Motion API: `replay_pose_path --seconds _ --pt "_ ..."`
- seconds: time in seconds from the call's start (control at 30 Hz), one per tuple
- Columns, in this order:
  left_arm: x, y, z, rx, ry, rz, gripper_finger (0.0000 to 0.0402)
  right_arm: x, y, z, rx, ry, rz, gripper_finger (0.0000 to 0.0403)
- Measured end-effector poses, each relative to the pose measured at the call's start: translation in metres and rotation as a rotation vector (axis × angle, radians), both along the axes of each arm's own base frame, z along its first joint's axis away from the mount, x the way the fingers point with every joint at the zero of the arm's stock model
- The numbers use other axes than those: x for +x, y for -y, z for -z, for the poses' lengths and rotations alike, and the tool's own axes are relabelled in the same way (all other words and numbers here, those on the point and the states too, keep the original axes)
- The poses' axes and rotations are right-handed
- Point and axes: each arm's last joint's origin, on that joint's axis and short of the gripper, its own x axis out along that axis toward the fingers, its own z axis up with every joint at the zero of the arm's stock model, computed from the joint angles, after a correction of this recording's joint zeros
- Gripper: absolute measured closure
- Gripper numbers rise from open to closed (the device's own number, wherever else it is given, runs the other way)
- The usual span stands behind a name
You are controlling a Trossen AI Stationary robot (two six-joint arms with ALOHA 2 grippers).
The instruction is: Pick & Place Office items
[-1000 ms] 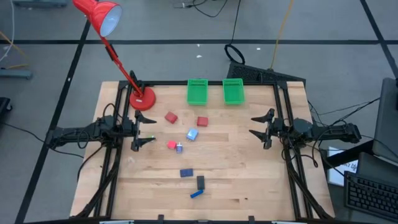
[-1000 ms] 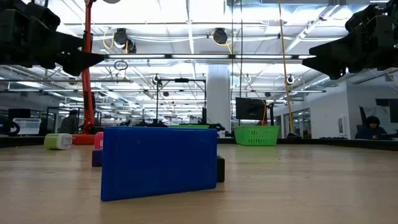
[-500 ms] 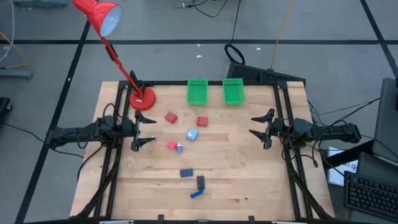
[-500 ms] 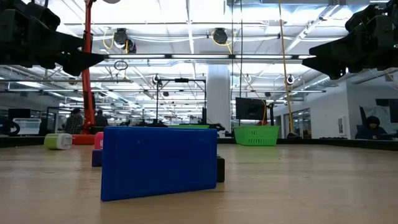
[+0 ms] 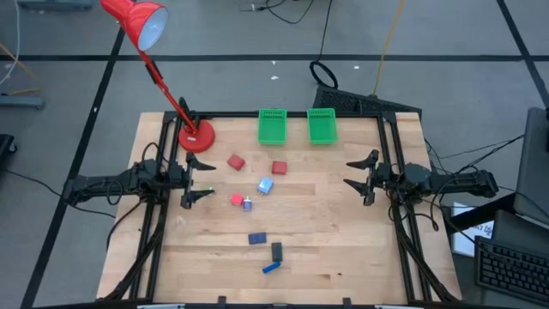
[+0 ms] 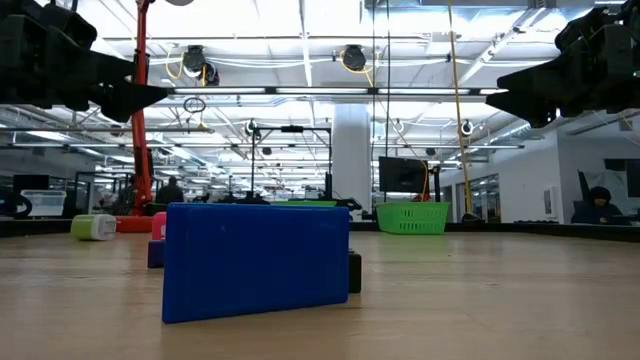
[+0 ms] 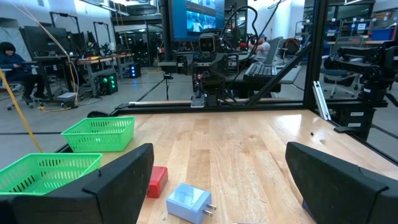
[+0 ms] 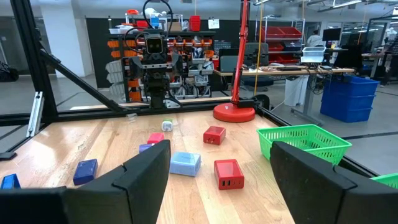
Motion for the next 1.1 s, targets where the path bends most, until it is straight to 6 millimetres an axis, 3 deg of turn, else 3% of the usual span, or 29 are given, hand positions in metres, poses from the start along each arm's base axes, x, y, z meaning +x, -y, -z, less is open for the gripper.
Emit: replay_pose_path --seconds 0.27,0.5,0.77,1.1 --pt "0.0 0.0 -0.001 0.0 0.015 0.0 0.0036 0.0 0.0 0.0 0.0 0.0 0.0 0.014" --pt "-0.001 0.001 -0.013 -0.031 0.137 0.029 0.0036 0.0 0.0 0.0 0.0 0.0 0.0 0.014" --pt "-0.003 0.001 -0.02 -0.277 0.198 0.082 0.0036 0.0 0.0 0.0 0.0 0.0 0.0 0.014" --pt "0.006 -0.007 -0.011 -0.453 0.134 -0.173 0.0036 0.0 0.0 0.0 0.0 -0.001 0.0 0.014"
